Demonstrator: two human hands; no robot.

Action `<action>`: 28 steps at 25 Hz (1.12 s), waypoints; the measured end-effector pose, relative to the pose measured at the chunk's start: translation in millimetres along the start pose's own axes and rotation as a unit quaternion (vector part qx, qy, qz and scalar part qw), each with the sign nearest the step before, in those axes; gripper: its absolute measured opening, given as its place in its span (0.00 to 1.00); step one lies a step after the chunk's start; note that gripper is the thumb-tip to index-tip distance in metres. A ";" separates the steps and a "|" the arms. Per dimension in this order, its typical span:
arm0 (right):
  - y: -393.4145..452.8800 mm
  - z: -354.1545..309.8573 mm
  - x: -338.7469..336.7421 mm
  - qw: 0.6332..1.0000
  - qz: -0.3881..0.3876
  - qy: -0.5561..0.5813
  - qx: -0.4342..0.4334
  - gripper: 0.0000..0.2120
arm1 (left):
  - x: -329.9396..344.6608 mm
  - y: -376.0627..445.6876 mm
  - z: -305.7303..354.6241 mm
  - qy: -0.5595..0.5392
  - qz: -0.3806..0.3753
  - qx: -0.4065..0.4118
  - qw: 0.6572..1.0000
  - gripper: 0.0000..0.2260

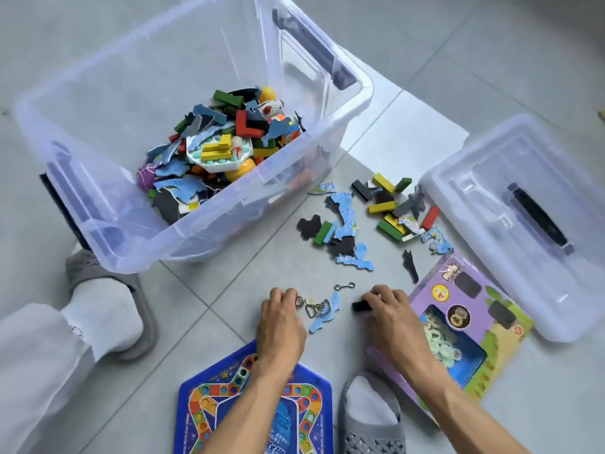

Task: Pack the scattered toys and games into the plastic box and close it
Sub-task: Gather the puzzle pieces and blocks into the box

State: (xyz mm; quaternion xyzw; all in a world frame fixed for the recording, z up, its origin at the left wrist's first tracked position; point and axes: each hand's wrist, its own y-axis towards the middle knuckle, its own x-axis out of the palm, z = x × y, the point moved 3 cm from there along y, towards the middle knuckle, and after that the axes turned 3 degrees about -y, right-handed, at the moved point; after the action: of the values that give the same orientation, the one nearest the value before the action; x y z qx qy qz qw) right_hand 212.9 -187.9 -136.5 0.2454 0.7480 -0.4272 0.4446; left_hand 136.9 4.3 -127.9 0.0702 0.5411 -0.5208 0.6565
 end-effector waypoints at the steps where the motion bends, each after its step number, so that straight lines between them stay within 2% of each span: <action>1: 3.1 1.2 1.4 1.000 -0.001 -0.014 -0.005 0.21 | -0.5 2.5 -1.4 0.006 0.006 0.009 1.000 0.14; 4: 16.1 4.8 1.2 0.999 0.017 -0.026 -0.010 0.12 | -1.7 12.8 0.6 0.012 -0.004 0.029 0.999 0.11; 6: 21.6 6.6 -4.5 0.999 0.046 0.010 -0.007 0.07 | 0.0 19.4 2.5 -0.005 -0.035 0.025 0.999 0.13; 7: 22.5 7.6 -9.2 0.996 0.054 0.075 0.017 0.06 | 1.2 22.5 2.4 -0.043 -0.056 -0.008 0.997 0.14; 8: 22.2 8.3 -16.0 0.978 0.056 0.188 0.066 0.06 | 0.7 26.0 1.5 -0.135 -0.070 -0.071 0.986 0.14; 9: 21.9 8.3 -22.8 0.931 0.056 0.341 0.122 0.08 | -1.9 27.7 2.3 -0.241 -0.078 -0.138 0.958 0.13; 10: 20.0 7.2 -27.9 0.850 0.048 0.500 0.161 0.10 | -3.5 27.4 3.1 -0.317 -0.074 -0.180 0.928 0.13; 11: 17.7 4.2 -31.2 0.754 0.039 0.630 0.179 0.12 | -4.7 26.1 4.8 -0.330 -0.068 -0.187 0.923 0.12; 12: 15.7 1.4 -33.0 0.671 0.026 0.717 0.189 0.14 | -6.4 23.1 8.8 -0.290 -0.067 -0.155 0.942 0.10; 13: 13.7 0.3 -33.1 0.607 0.013 0.769 0.198 0.15 | -6.7 19.2 14.3 -0.224 -0.073 -0.102 0.967 0.07; 14: 11.3 -0.4 -33.7 0.566 0.001 0.798 0.207 0.15 | -5.1 13.1 21.9 -0.130 -0.089 -0.033 0.987 0.02; 15: 9.9 -1.2 -34.1 0.547 -0.006 0.809 0.215 0.15 | -0.3 7.5 27.9 -0.034 -0.101 0.030 0.994 0.06; 16: 9.3 -1.4 -35.4 0.542 -0.010 0.811 0.221 0.13 | 7.7 2.6 31.7 0.041 -0.113 0.076 0.990 0.12; 18: 8.1 1.9 -41.0 0.562 -0.002 0.794 0.233 0.12 | 16.1 1.3 34.1 0.099 -0.103 0.098 0.985 0.17; 19: 7.0 6.5 -44.6 0.585 0.011 0.776 0.237 0.12 | 17.3 3.6 34.2 0.094 -0.095 0.093 0.987 0.17; 21: 2.6 19.4 -52.9 0.657 0.028 0.715 0.237 0.12 | 20.0 10.6 30.3 0.062 -0.095 0.065 0.991 0.16; 22: -0.5 24.4 -57.4 0.710 0.022 0.664 0.233 0.10 | 20.2 13.6 28.6 0.044 -0.100 0.050 0.993 0.15; 23: -3.5 29.2 -59.7 0.777 0.009 0.587 0.226 0.09 | 21.1 16.9 27.5 0.027 -0.103 0.039 0.994 0.13; 25: -6.4 34.7 -57.5 0.912 -0.009 0.362 0.191 0.10 | 22.7 18.7 28.4 0.015 -0.101 0.050 0.994 0.08; 26: -6.0 31.7 -54.8 0.956 0.000 0.243 0.164 0.09 | 23.3 18.8 28.7 0.012 -0.096 0.059 0.994 0.07; 28: -4.2 18.1 -45.0 0.992 0.025 0.044 0.116 0.05 | 24.2 20.7 26.4 -0.002 -0.077 0.067 0.995 0.07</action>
State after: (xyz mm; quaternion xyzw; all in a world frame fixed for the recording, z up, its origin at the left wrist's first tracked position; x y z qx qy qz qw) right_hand 239.8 -204.9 -99.7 0.3326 0.7063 -0.4881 0.3902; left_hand 166.3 -18.5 -146.0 0.0717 0.5077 -0.6049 0.6093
